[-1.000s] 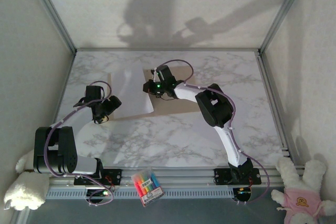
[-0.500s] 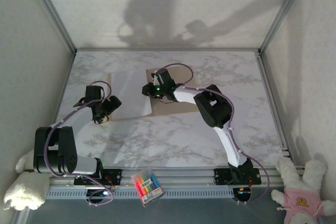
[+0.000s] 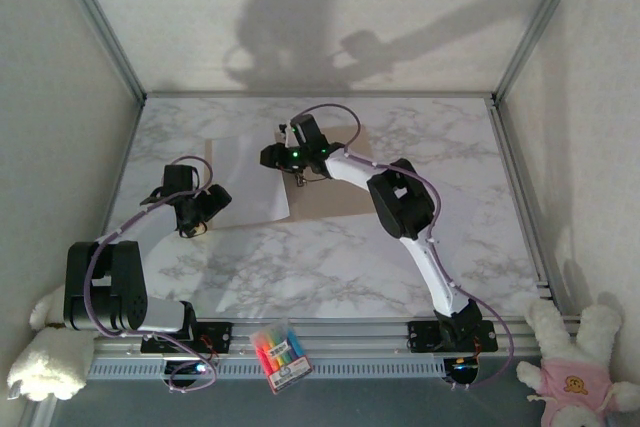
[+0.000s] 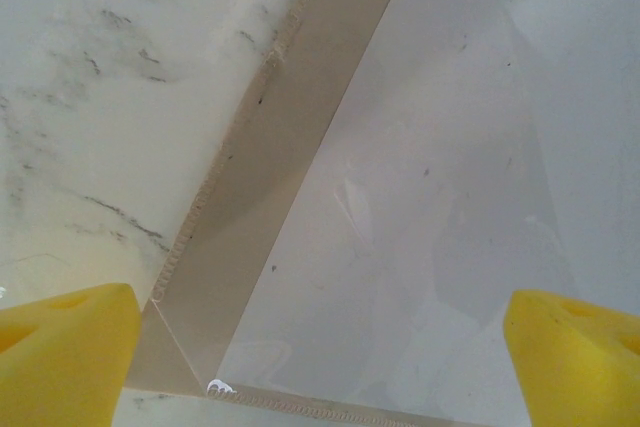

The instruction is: Put the files into the folder

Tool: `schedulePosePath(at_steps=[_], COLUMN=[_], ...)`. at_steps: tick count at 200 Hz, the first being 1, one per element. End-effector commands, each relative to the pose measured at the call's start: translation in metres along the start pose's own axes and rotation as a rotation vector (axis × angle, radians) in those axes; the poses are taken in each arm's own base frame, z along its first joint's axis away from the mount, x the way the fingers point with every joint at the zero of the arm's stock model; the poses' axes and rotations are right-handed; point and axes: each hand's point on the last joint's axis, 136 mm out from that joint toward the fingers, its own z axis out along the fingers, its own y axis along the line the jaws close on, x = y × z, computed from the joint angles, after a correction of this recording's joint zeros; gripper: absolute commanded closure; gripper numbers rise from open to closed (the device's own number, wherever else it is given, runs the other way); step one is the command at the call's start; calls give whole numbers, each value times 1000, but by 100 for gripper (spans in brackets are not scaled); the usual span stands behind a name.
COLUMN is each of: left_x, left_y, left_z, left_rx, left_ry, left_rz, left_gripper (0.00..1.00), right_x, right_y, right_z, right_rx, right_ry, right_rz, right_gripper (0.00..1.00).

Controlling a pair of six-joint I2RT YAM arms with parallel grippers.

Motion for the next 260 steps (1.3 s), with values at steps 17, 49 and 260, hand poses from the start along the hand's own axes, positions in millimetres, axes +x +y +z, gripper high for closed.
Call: schedulePosePath(at_steps=[17, 49, 260], left_x=[-6, -15, -24], left_y=[-2, -5, 4], left_z=[-7, -12, -17], left_rx=[10, 8, -19], left_ry=[-11, -31, -43], left_rz=[5, 8, -6], left_gripper=[6, 6, 6], right_x=[6, 2, -29], right_y=[-17, -18, -22], right_z=[9, 10, 15], right_rx=[30, 52, 18], right_ry=[79, 77, 19], right_rz=[-14, -53, -118], right_gripper=[61, 74, 97])
